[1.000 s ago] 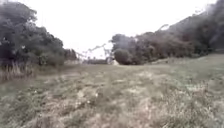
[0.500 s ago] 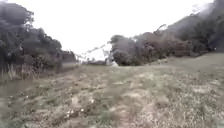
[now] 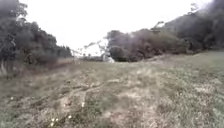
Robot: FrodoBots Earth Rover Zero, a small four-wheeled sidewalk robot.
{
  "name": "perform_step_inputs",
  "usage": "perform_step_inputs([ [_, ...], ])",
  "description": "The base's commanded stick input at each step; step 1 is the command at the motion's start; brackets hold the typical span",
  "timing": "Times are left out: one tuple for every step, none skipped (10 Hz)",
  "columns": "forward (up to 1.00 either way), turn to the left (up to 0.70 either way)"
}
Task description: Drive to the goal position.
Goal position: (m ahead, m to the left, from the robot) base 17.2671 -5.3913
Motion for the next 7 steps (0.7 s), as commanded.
perform_step_inputs([
  [0.5,0.03],
  [0.5,0.03],
  [0.5,0.03],
  [0.5,0.03],
  [0.5,0.03],
  [0.5,0.02],
  [0.5,0.0],
])
